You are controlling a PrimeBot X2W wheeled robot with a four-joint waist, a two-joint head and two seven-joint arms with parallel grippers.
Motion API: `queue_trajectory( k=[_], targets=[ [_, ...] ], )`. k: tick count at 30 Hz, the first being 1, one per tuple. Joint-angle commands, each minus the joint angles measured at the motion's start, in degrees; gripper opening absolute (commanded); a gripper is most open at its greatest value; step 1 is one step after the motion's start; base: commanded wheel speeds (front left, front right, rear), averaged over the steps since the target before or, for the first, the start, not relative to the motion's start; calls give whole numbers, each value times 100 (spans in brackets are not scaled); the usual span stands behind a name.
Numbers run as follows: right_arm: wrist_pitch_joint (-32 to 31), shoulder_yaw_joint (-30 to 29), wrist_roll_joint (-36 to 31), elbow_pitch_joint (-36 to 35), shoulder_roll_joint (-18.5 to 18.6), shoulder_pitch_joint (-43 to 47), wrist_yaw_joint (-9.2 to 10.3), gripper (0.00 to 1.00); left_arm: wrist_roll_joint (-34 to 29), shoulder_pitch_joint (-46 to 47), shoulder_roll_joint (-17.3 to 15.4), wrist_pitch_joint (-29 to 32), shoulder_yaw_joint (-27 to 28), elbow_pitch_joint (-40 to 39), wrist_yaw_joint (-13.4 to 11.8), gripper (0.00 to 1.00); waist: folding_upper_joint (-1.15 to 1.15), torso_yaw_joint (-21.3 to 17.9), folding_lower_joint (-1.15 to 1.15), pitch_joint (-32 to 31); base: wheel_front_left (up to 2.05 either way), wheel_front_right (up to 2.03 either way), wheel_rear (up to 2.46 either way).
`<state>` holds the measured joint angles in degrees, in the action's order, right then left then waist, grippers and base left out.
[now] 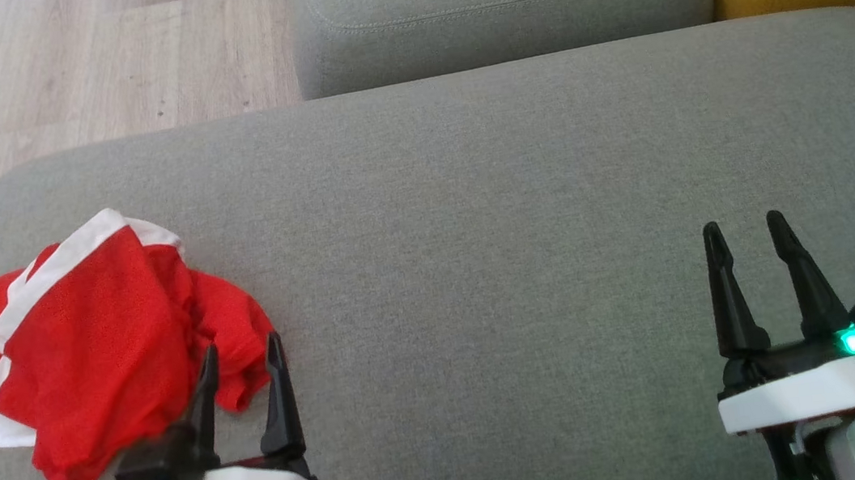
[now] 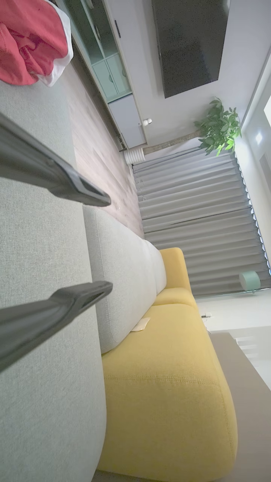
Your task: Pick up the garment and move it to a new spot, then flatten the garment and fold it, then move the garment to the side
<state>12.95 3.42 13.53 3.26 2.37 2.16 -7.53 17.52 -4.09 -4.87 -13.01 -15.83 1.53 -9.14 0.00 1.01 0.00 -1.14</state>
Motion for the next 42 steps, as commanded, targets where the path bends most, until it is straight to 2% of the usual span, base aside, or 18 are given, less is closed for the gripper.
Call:
queue_trajectory(
  k=[1,4,9,36,42],
  targets=[
    [100,107,-140,-184,49,-147,4,100,-182,153,61,-93,239,-130,98,100,0,1,0,-10,0,0,0],
    [168,-3,-329,-112,50,-92,4,100,-347,88,164,-161,414,-29,280,100,0,13,0,-28,0,0,0],
    [205,-251,-520,100,51,-64,4,100,-585,59,194,-199,477,2,396,100,0,-11,0,-28,0,0,0],
    [205,-156,-490,377,51,-128,4,100,-489,95,199,-199,478,33,378,100,0,40,0,-14,0,0,0],
    [205,136,-493,400,51,-101,4,100,-500,133,199,-199,560,5,322,100,0,329,0,-49,0,0,0]
  ],
)
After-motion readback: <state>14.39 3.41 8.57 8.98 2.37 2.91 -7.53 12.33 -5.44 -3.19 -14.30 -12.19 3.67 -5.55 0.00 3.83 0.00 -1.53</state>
